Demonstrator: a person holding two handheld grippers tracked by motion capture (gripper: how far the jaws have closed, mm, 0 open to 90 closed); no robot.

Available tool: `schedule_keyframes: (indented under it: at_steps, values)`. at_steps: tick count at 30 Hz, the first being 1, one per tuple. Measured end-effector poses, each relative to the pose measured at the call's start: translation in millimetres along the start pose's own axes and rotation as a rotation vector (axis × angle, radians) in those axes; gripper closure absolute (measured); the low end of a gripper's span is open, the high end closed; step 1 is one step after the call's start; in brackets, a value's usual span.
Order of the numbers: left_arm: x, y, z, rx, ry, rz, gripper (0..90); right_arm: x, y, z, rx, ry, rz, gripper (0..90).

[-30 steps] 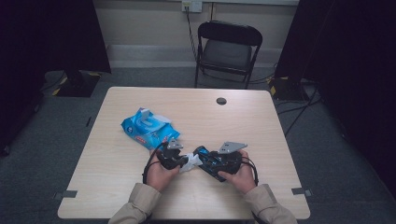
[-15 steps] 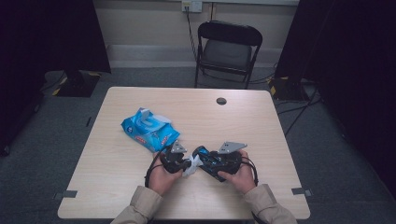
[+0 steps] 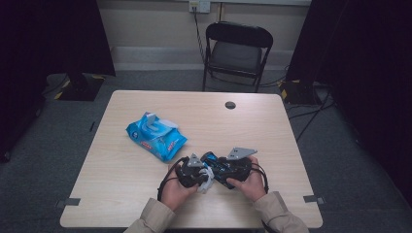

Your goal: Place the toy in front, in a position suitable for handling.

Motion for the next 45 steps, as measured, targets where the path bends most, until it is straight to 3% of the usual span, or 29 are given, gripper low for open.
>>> schedule_keyframes:
  at_steps: [16,31,33,45]
  values:
    - [-21.2,3.3,12.5,0.005,-0.04,0.039,86.6,0.4,0.1,0.2,-0.001,-0.001,-0.002,43.3]
    - [-26.1,3.4,14.5,0.001,-0.042,0.042,86.7,0.3,0.3,0.0,0.001,0.0,0.0,43.3]
    - [-26.0,3.2,14.0,0.013,-0.048,0.065,86.7,0.2,0.3,0.0,0.002,0.001,0.0,43.3]
    - [-31.9,4.0,16.8,0.014,-0.07,0.056,86.7,0.1,1.7,1.2,0.006,0.003,-0.002,43.3]
Point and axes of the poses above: each handheld gripper's, and its own axes: z roughly forward along the jaws, y roughly out of its top, x roughly to its left, the point moved 2 cm from there along z, roughly forward along the jaws, and after that the axes turned 6 degrees about -y, right-handed, at the moved point
